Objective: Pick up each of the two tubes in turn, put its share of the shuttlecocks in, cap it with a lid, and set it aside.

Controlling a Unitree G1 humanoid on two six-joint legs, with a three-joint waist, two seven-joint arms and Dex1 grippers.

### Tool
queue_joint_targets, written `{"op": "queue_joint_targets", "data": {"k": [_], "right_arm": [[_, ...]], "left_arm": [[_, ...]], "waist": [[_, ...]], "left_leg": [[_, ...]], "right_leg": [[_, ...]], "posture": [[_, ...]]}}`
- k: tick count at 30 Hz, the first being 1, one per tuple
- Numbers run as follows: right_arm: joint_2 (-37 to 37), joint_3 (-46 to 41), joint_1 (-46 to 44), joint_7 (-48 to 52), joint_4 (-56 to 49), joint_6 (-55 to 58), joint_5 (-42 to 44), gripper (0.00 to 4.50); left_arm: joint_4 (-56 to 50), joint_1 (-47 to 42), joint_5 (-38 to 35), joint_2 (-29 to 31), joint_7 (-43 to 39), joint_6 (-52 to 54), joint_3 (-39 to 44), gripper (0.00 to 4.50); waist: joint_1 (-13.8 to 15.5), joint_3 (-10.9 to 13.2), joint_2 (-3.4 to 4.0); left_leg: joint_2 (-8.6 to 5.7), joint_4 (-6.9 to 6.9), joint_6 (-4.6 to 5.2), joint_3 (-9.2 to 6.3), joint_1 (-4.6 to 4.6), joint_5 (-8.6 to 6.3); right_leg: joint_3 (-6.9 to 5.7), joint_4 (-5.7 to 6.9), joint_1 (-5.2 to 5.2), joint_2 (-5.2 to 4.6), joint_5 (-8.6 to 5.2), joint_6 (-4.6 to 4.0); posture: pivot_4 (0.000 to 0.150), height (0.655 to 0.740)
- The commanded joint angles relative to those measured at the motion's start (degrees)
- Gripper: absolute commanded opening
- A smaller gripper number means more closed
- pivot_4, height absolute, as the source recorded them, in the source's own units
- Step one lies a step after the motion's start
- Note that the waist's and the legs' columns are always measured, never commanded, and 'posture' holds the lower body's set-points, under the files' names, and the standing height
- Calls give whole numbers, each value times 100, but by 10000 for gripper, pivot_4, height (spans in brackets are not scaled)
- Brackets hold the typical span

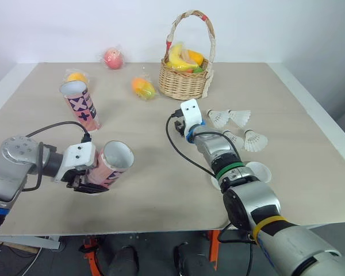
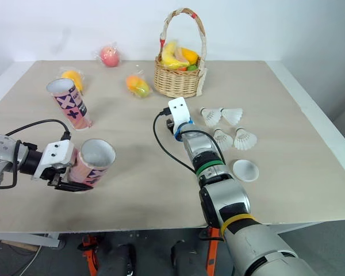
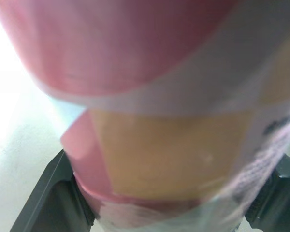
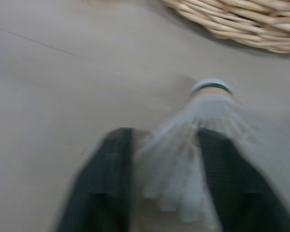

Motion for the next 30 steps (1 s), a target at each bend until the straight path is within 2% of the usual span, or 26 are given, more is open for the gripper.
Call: {"op": "queue_joint_targets", "data": {"k": [1,2,5,7,8,10,12,15,20,25,30], "right_arm": [[-20,-57,-201,28,-154,-231,-10,2475],[-16,-84,-159,81,-251,-236,31,396],[2,-62,32,475,-696,-256,140,396],[-75,190,359,1092,-1437,-447,128,396],[-218,327,641,1723,-2185,-585,285,396],[-626,514,1089,2756,-3507,-760,546,396],[-915,552,1339,3351,-4307,-645,808,396],[-1846,606,1694,4777,-5766,-503,1414,396],[-2945,848,1912,6196,-7223,-85,2044,396],[-2990,1267,1669,6545,-7470,102,2011,396],[-2565,1855,1238,6594,-6844,-337,1394,396]], "left_arm": [[-188,16,-136,-13,89,78,116,33374],[-198,7,-141,-22,94,91,110,33374],[-161,-21,-124,-44,101,78,72,33374],[-113,-47,-101,-66,104,43,26,33374],[-99,-66,-96,-82,101,38,3,33374],[-70,-107,-80,-112,102,28,-36,33374],[-79,-105,-76,-114,92,29,-38,33374],[-79,-104,-75,-117,71,29,-36,33374],[-14,-151,-57,-132,42,1,-58,33374],[77,-225,-34,-180,15,-23,-124,33374],[147,-286,-31,-205,-29,-39,-174,33374]], "waist": [[-1,0,0],[-1,0,0],[-1,0,0],[-1,0,1],[6,0,1],[31,4,6],[61,7,11],[101,9,13],[92,10,15],[73,13,21],[81,13,21]], "left_leg": [[0,0,0,-1,0,0],[0,0,0,-2,0,0],[0,0,0,-3,0,0],[0,0,0,-3,0,0],[0,-1,0,-5,-1,0],[-3,-3,-1,-12,-4,-1],[-4,-3,-2,-14,-9,-1],[-4,-1,-2,-15,-9,-1],[5,0,-2,-15,8,-1],[25,5,1,-13,18,1],[26,9,9,-11,17,7]], "right_leg": [[0,0,0,0,0,0],[-1,0,0,1,0,0],[0,0,1,0,0,0],[-1,0,1,0,0,1],[-2,0,2,1,-2,3],[-6,0,2,0,-6,5],[-8,-2,2,-1,-7,8],[-10,-2,2,-2,-7,7],[-17,-3,11,4,-13,7],[-21,0,8,22,-8,4],[-20,0,6,23,-1,5]], "posture": [[1500,7400],[1500,7400],[1500,7400],[1500,7400],[1500,7400],[1500,7400],[1500,7400],[1500,7400],[1500,7400],[1500,7400],[1500,7400]]}}
